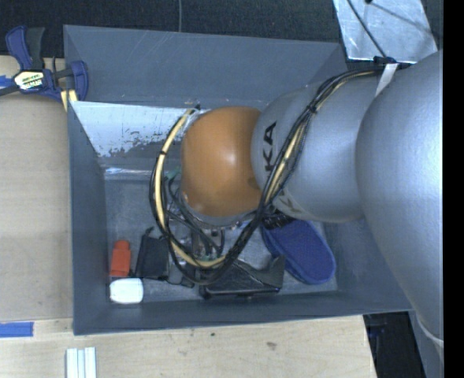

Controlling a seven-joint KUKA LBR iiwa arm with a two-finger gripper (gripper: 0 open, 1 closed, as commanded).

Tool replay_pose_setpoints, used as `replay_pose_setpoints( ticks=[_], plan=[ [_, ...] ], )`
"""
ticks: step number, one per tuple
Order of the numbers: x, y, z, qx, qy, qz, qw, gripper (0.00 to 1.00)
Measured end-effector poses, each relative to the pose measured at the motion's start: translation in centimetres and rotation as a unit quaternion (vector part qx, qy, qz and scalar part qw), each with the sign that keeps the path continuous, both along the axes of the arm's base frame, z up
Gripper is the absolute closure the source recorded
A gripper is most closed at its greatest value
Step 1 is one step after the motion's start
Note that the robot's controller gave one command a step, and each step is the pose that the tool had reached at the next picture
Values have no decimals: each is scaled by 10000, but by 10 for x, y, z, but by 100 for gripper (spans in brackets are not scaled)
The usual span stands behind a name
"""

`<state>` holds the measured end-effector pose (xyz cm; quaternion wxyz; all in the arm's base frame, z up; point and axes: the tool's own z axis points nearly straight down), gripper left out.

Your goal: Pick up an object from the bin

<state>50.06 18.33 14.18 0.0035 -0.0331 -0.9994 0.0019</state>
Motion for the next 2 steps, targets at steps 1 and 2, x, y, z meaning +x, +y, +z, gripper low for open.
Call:
replay_pose_setpoints(
  ticks=[1, 2],
  plan=[
    [-15, -21, -18, 8, -29, -902, 9959, 0],
    [10, -25, -24, 11, -55, -2730, 9620, 0]
  ],
)
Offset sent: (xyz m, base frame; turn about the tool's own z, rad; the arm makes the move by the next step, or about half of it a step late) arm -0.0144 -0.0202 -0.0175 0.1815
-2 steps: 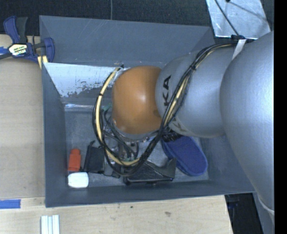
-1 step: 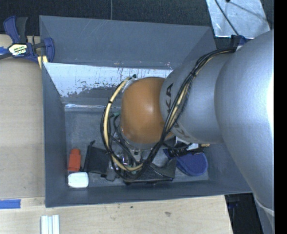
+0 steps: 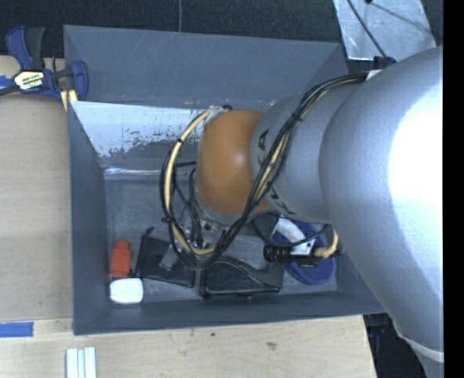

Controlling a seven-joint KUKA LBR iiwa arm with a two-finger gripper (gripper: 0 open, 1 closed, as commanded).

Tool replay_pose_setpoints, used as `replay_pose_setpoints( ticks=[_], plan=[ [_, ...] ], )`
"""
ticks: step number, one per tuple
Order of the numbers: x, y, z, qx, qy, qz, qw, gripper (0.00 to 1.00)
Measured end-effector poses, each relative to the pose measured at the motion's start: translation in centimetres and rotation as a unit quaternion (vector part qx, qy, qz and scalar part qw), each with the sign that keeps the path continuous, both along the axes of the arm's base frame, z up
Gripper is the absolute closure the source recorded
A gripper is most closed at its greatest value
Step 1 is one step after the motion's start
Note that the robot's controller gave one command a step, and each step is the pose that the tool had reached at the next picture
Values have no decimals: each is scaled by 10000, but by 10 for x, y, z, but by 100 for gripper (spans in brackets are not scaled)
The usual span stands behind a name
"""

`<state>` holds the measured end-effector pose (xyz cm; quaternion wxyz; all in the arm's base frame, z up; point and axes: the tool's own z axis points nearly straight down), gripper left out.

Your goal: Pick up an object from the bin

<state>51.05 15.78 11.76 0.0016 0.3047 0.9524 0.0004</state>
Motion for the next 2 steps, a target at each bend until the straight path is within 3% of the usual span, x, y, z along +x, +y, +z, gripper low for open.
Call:
replay_pose_setpoints(
  ticks=[1, 2],
  plan=[
    [-19, 4, -49, -2, 26, -788, 9969, 0],
    [-18, 3, -49, 0, 22, -787, 9969, 0]
  ],
)
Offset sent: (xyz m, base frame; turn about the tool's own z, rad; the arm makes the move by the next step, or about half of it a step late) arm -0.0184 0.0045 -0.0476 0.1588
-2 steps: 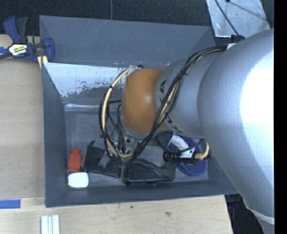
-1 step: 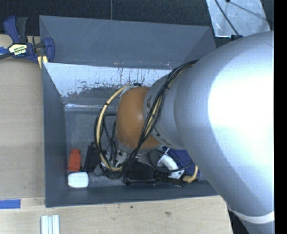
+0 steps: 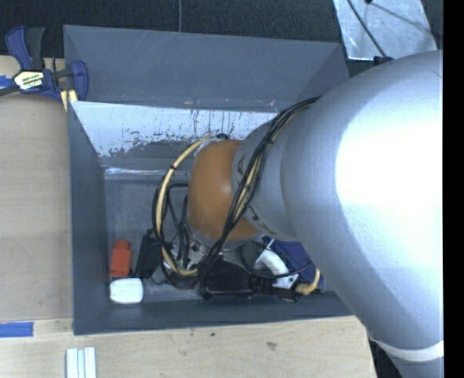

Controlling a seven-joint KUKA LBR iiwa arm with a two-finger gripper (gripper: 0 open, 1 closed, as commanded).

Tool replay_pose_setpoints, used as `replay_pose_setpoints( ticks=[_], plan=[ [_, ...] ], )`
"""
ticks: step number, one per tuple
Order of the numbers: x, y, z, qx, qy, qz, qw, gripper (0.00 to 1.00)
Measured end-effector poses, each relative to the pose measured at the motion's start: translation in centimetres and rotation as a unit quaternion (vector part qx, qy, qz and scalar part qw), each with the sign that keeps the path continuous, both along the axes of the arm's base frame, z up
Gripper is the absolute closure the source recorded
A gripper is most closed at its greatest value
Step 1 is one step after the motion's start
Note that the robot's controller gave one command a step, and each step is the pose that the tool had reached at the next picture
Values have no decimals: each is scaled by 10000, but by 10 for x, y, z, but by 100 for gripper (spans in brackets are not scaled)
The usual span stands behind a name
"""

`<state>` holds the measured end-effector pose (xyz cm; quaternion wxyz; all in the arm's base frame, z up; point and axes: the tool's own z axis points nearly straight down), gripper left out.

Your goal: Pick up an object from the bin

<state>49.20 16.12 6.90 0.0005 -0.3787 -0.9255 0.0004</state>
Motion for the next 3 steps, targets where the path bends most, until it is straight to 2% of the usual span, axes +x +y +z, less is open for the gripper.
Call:
replay_pose_setpoints(
  ticks=[1, 2, 3],
  plan=[
    [1, -1, 1, -2, -11, -12, 10000, 100],
    [2, -2, 13, 2, -25, -22, 10000, 100],
    [4, -2, 97, 11, -47, -12, 10000, 100]
  ],
)
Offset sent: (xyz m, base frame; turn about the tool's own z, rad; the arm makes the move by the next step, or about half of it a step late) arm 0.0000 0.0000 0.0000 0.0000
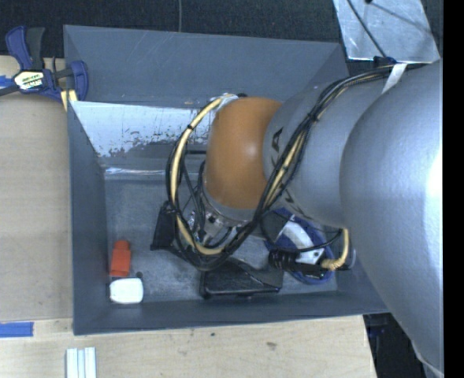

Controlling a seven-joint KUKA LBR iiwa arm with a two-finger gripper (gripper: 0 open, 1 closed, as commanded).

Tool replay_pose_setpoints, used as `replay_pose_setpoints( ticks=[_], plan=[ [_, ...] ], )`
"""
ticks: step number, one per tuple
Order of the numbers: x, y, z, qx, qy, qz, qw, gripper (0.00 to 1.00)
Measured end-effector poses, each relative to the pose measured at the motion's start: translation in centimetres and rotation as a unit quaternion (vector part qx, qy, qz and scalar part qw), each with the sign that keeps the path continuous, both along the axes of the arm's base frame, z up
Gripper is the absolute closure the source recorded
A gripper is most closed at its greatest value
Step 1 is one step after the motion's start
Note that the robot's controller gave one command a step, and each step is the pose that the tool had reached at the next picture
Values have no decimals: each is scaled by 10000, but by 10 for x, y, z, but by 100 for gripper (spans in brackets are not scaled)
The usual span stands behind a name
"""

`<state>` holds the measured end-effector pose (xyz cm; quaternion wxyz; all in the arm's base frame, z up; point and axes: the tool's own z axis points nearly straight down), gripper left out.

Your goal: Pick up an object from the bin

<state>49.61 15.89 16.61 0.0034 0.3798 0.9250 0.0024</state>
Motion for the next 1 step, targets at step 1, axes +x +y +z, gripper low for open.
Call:
replay_pose_setpoints(
  ticks=[1],
  plan=[
    [1, 0, 3, -8, 24, 11, 10000, 100]
  ],
)
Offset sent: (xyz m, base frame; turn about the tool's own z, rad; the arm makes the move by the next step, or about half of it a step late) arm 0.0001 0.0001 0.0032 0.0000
